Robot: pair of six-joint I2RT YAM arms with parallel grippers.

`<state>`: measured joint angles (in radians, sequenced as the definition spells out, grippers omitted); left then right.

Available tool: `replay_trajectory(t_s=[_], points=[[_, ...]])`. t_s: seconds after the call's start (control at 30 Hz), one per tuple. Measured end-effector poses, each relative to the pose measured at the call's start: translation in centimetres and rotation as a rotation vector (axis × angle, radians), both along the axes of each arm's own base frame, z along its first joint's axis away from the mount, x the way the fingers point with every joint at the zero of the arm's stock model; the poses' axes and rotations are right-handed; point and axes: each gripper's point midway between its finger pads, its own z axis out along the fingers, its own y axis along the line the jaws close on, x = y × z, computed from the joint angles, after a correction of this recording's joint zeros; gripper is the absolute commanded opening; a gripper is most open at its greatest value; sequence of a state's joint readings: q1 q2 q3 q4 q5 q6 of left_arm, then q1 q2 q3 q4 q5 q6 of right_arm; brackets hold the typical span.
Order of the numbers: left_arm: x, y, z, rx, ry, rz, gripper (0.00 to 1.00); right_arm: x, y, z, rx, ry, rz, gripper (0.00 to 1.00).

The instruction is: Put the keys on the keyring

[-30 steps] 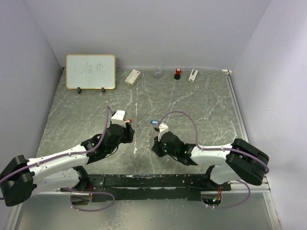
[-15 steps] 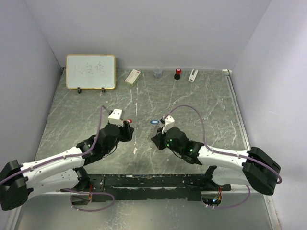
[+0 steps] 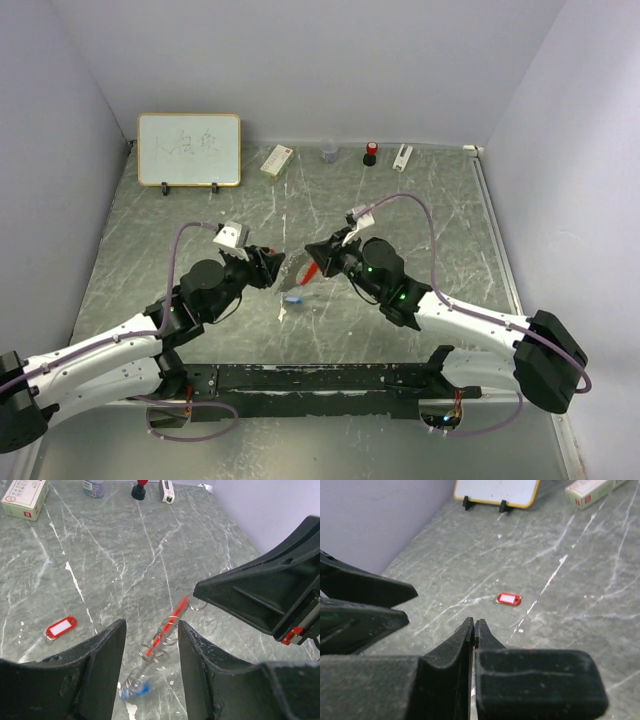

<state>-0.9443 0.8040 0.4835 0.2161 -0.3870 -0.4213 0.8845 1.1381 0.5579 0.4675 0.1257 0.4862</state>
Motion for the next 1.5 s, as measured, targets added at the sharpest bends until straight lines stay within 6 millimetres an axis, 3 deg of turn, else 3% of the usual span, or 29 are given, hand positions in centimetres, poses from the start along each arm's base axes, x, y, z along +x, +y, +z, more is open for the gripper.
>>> replay_trajectory(t_s=[0.27,0.63,1.07,1.5], points=[[0.5,-0.7,1.0,-0.016,-0.048,-0.010,0.55,1.1,0.4,3.2,-0.043,-0.138,0.005,0.00],[0.8,-1.7,1.5,-0.048,-0.072,-0.028,0.54,0.6,-1.5,7.5,-0.012,-0.273,-0.028,0.00],[0.1,-1.3,3.2,-0.125,-0.138,-0.047,0.55,-1.2,-3.0,8.1,-0.002,-0.383,0.003,0.00],[-0.2,-2.5,4.7,-0.125,-0.228,-0.117,0.55,-2.2,-2.6,9.9,0.027,-0.473,0.060,0.00]])
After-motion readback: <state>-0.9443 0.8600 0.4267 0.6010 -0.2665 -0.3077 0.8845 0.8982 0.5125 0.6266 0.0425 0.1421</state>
